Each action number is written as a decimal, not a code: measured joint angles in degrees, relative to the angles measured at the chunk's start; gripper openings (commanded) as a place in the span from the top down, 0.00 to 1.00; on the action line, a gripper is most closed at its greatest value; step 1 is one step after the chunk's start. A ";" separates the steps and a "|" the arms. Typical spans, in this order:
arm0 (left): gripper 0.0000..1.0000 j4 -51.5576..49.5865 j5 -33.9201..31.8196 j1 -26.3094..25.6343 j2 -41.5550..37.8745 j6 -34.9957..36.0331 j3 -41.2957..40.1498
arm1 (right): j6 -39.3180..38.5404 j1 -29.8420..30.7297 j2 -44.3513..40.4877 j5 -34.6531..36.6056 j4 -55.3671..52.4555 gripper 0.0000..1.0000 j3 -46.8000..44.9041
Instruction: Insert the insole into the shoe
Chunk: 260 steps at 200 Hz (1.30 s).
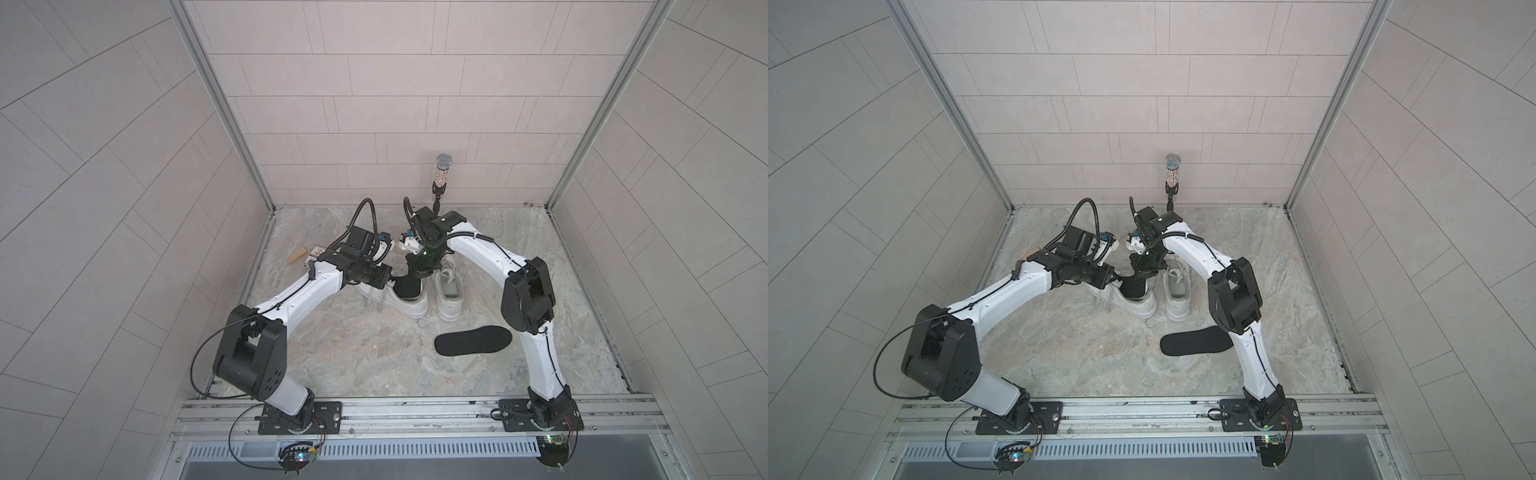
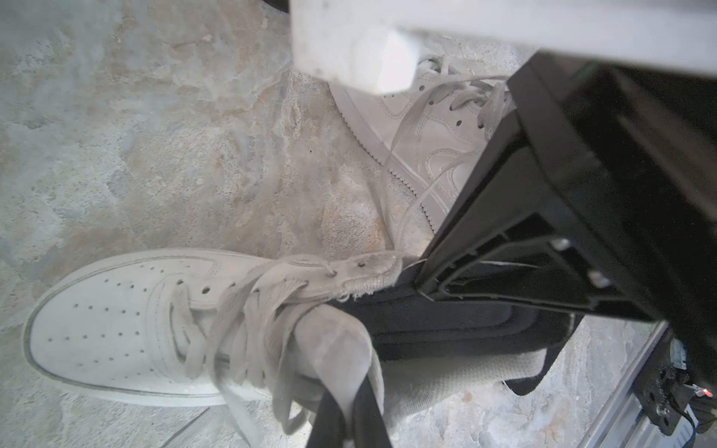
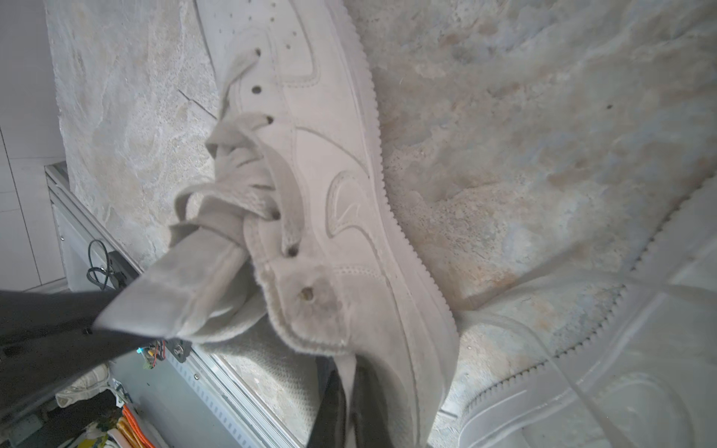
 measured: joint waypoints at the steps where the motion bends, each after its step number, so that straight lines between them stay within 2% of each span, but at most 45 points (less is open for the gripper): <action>1: 1.00 0.02 0.00 0.00 0.00 -0.02 0.00 | 0.13 0.00 0.04 0.04 0.09 1.00 0.00; 31: 1.00 0.79 -0.11 0.00 0.00 -1.97 0.00 | 3.34 1.36 0.24 1.57 2.95 1.00 -1.20; 78: 1.00 0.92 -1.36 0.00 -0.04 -3.48 -1.18 | 7.08 4.52 -0.33 5.84 9.01 1.00 -9.33; 116: 1.00 1.36 -2.60 -0.02 -0.07 -2.80 -1.18 | 6.19 4.87 -3.45 11.10 9.77 0.66 -10.95; 147: 1.00 2.12 -3.48 -0.68 -0.07 -1.60 -1.18 | 3.80 5.73 -7.45 16.57 9.22 0.53 -12.13; 198: 1.00 1.70 -5.44 -0.48 -0.07 -0.66 -1.18 | -0.85 6.12 -12.72 25.46 8.41 0.51 -13.35; 260: 1.00 1.70 -5.79 -0.44 -0.07 -0.52 -1.18 | -3.54 6.16 -7.58 25.46 9.25 0.53 -14.36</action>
